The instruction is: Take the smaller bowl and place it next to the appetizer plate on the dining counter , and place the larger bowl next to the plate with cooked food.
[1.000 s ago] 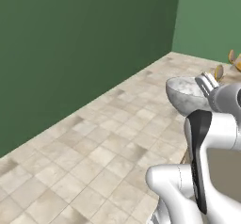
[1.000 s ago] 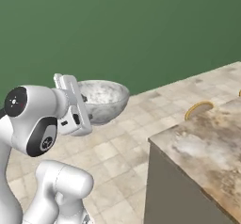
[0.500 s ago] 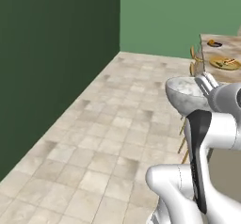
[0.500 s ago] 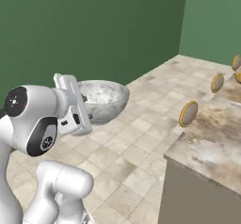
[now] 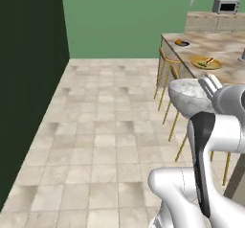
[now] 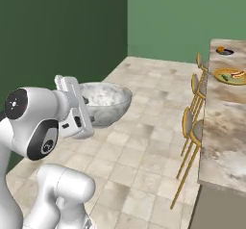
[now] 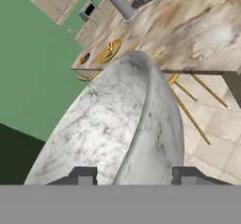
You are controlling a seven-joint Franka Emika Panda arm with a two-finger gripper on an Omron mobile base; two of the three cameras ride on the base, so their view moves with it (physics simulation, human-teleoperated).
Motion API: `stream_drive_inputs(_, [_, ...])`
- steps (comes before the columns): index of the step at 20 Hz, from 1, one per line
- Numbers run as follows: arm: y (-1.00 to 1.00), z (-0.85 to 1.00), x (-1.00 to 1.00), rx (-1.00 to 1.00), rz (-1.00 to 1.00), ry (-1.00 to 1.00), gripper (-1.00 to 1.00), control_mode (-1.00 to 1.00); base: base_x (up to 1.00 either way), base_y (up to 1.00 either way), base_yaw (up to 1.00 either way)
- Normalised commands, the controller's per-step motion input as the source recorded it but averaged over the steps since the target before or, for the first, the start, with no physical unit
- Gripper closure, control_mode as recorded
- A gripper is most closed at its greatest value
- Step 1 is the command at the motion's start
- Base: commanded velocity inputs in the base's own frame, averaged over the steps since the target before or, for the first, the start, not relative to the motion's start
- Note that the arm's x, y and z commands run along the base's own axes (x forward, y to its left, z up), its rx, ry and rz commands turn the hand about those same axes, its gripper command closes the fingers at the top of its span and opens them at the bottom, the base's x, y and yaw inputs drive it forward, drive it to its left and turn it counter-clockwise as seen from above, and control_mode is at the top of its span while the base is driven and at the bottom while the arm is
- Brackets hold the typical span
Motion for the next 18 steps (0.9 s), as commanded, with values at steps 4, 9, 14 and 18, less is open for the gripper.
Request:
stream_drive_inputs(4, [0.0,0.0,0.0,0.0,0.0,0.0,1.0,1.0,1.0,1.0,-0.55])
stream_drive_inputs(9, [0.0,0.0,0.0,0.0,0.0,0.0,1.0,1.0,1.0,0.96,-0.6])
stream_drive_inputs(14, [0.0,0.0,0.0,0.0,0.0,0.0,1.0,1.0,1.0,0.9,-0.67])
stream_drive_inputs(18, [0.0,0.0,0.0,0.0,0.0,0.0,1.0,1.0,1.0,0.92,-0.68])
